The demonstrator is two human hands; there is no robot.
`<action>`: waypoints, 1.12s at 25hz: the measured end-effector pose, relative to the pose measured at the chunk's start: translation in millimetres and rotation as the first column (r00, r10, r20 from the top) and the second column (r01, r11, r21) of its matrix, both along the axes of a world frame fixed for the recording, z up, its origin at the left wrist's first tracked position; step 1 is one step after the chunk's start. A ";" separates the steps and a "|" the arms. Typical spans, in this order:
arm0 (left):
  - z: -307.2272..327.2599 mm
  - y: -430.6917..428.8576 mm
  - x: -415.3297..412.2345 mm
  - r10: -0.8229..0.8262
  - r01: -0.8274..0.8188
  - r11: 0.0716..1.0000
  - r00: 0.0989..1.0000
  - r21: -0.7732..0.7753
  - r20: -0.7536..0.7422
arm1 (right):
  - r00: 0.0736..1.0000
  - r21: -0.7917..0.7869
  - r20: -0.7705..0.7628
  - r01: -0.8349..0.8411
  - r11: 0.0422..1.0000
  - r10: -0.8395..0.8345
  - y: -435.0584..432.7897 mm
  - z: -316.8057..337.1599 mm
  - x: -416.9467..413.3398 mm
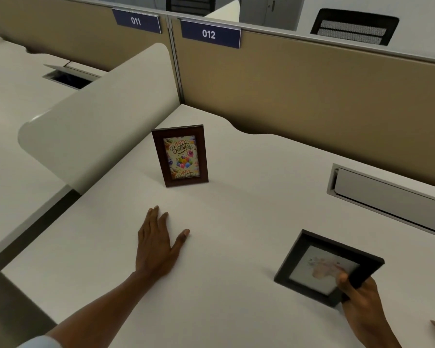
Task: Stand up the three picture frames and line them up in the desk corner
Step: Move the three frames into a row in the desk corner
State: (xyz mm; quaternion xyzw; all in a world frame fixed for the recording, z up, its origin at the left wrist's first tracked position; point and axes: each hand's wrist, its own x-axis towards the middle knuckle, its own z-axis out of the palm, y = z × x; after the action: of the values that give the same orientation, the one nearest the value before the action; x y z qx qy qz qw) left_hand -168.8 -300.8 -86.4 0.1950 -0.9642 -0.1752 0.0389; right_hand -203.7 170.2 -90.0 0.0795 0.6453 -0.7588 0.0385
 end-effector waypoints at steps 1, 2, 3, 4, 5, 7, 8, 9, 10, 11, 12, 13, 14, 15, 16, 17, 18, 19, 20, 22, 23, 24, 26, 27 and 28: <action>2.5 -6.9 -5.4 0.071 -0.071 0.997 0.997 0.024 0.001 | 1.000 -0.024 -0.004 -0.025 0.999 0.025 -7.1 1.5 -10.6; 4.3 -14.0 -10.5 0.126 -0.126 0.991 0.992 0.034 0.006 | 0.999 -0.038 -0.008 -0.050 0.998 0.049 -13.7 1.5 -22.4; 4.7 -20.9 -14.6 0.153 -0.153 0.988 0.988 0.029 0.008 | 0.997 -0.044 -0.017 -0.078 0.996 0.077 -21.8 2.3 -35.2; 3.9 -25.9 -16.7 0.155 -0.155 0.988 0.988 0.012 0.007 | 0.994 -0.039 -0.030 -0.107 0.993 0.106 -30.0 2.7 -48.1; 2.0 -29.2 -17.5 0.148 -0.148 0.989 0.989 -0.007 0.004 | 0.989 -0.035 -0.042 -0.144 0.989 0.143 -39.7 4.4 -62.0; -3.2 -33.1 -17.2 0.143 -0.143 0.989 0.990 -0.031 -0.006 | 0.975 -0.015 -0.057 -0.214 0.977 0.213 -62.9 10.8 -91.7; -4.9 -34.0 -17.8 0.146 -0.146 0.989 0.989 -0.034 -0.008 | 0.969 -0.003 -0.052 -0.242 0.970 0.242 -75.7 15.6 -107.1; -5.6 -34.4 -18.0 0.151 -0.151 0.988 0.989 -0.034 -0.004 | 0.963 0.007 -0.039 -0.267 0.964 0.267 -88.6 20.2 -121.4; -5.7 -34.2 -18.0 0.155 -0.155 0.987 0.988 -0.032 -0.001 | 0.955 0.014 -0.034 -0.293 0.956 0.294 -101.7 23.7 -135.2; -5.7 -34.2 -18.1 0.158 -0.158 0.987 0.988 -0.030 -0.005 | 0.948 0.012 -0.032 -0.317 0.948 0.317 -114.7 27.0 -148.4; -5.6 -34.2 -18.5 0.159 -0.159 0.987 0.987 -0.030 -0.010 | 0.941 0.014 -0.033 -0.336 0.942 0.337 -126.5 29.7 -161.5; -4.9 -33.4 -18.5 0.159 -0.160 0.987 0.987 -0.032 -0.009 | 0.936 0.014 -0.032 -0.350 0.937 0.350 -136.5 32.6 -172.7; -4.7 -33.0 -18.6 0.160 -0.160 0.986 0.987 -0.035 -0.005 | 0.931 0.019 -0.029 -0.363 0.932 0.364 -146.2 34.8 -184.1; -4.7 -33.0 -18.8 0.161 -0.160 0.986 0.987 -0.039 -0.001 | 0.925 0.025 -0.025 -0.378 0.925 0.379 -155.4 37.1 -195.1; -5.0 -32.9 -18.6 0.161 -0.161 0.986 0.987 -0.042 0.001 | 0.920 0.029 -0.022 -0.391 0.920 0.392 -163.6 39.3 -205.0; -5.1 -32.7 -18.6 0.163 -0.162 0.986 0.987 -0.042 0.000 | 0.915 0.028 -0.018 -0.402 0.915 0.403 -171.2 42.0 -214.1; -5.0 -33.1 -19.1 0.164 -0.164 0.986 0.986 -0.043 -0.002 | 0.912 0.026 -0.016 -0.410 0.912 0.410 -178.2 44.1 -222.4; -4.6 -33.4 -19.4 0.165 -0.165 0.985 0.986 -0.045 -0.002 | 0.909 0.022 -0.015 -0.415 0.909 0.416 -184.1 45.6 -229.6; -4.3 -33.7 -19.7 0.166 -0.166 0.985 0.986 -0.047 0.001 | 0.908 0.020 -0.015 -0.419 0.908 0.419 -190.0 46.6 -236.2; -4.7 -32.3 -19.1 0.166 -0.165 0.985 0.986 -0.049 0.010 | 0.903 0.023 -0.013 -0.429 0.903 0.430 -200.4 49.2 -246.4; -5.3 -32.6 -19.0 0.167 -0.166 0.985 0.986 -0.049 0.014 | 0.899 0.025 -0.011 -0.438 0.899 0.438 -206.1 50.6 -251.3; -6.0 -33.3 -19.2 0.169 -0.168 0.985 0.986 -0.050 0.014 | 0.894 0.027 -0.008 -0.447 0.894 0.448 -211.8 52.3 -256.1; -7.3 -34.3 -20.2 0.173 -0.172 0.983 0.985 -0.057 0.015 | 0.883 0.023 0.001 -0.469 0.883 0.469 -221.4 55.6 -265.3; -7.7 -34.2 -20.5 0.172 -0.171 0.983 0.985 -0.062 0.016 | 0.878 0.021 0.004 -0.478 0.878 0.478 -225.3 56.7 -269.3; -8.0 -33.9 -20.6 0.171 -0.169 0.983 0.985 -0.065 0.016 | 0.874 0.021 0.006 -0.485 0.874 0.485 -228.9 57.5 -272.7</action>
State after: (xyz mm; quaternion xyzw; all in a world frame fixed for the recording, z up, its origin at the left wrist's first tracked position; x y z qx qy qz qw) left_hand -189.4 -334.8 -94.3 0.2771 -0.9495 -0.1383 0.0496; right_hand -476.4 -58.7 -32.5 -0.0843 0.6530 -0.7177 0.2267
